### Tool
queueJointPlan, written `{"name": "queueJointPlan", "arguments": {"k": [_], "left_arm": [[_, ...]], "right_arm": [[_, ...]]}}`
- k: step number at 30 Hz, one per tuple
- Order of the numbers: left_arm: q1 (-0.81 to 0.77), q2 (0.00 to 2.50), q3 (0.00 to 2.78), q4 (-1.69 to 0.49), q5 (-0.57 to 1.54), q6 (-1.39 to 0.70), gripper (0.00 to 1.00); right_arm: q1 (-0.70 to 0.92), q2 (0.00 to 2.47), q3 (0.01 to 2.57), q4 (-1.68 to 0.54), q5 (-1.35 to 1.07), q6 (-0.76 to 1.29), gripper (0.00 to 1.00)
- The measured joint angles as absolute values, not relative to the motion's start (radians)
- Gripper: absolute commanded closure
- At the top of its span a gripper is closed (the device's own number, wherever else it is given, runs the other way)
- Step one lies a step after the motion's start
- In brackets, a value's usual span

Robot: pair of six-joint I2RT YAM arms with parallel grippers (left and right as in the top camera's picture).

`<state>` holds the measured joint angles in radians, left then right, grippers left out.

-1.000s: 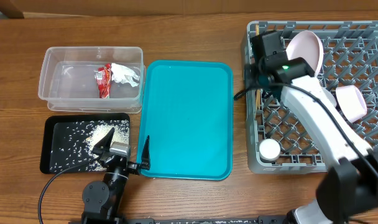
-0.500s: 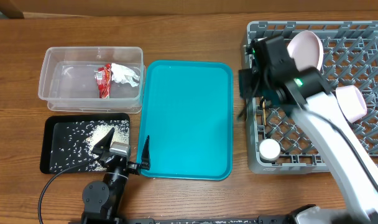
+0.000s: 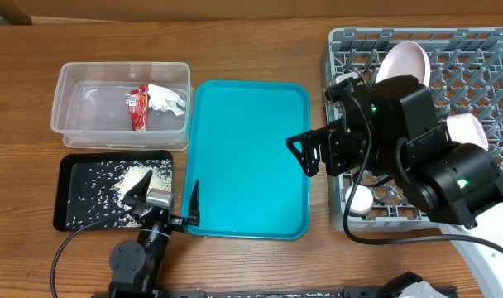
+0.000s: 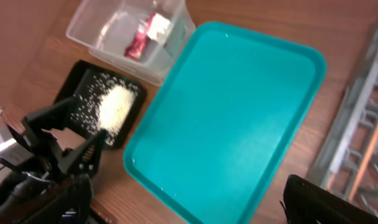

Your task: Sort waste into correct bins and load items into the dishwasher

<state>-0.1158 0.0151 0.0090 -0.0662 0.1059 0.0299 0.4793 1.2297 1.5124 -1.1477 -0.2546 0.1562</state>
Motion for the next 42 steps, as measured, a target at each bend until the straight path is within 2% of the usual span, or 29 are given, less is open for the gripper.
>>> {"name": "queueJointPlan", "arguments": {"k": [5, 10, 16, 24, 31, 42], "left_arm": [[-0.116, 0.015, 0.009, -0.066, 0.106, 0.03, 0.0], [-0.116, 0.015, 0.009, -0.066, 0.106, 0.03, 0.0], [-0.116, 0.015, 0.009, -0.066, 0.106, 0.03, 0.0], [-0.116, 0.015, 0.009, -0.066, 0.106, 0.03, 0.0], [-0.116, 0.015, 0.009, -0.065, 0.106, 0.03, 0.0], [-0.116, 0.015, 0.009, -0.066, 0.106, 0.03, 0.0]], "right_arm": [[0.418, 1.188, 1.512, -1.164, -0.242, 0.131, 0.0], [0.358, 1.032, 1.512, -1.154, -0.157, 0.113, 0.0], [0.305, 0.813, 1.426, -1.016, -0.026, 0.096, 0.0], [0.188, 0.512, 0.963, -0.797, 0.014, 0.078, 0.0], [0.103, 0.223, 0.495, -0.636, -0.059, 0.078, 0.0], [0.033, 0.02, 0.072, -0.21, -0.183, 0.078, 0.0]]}}
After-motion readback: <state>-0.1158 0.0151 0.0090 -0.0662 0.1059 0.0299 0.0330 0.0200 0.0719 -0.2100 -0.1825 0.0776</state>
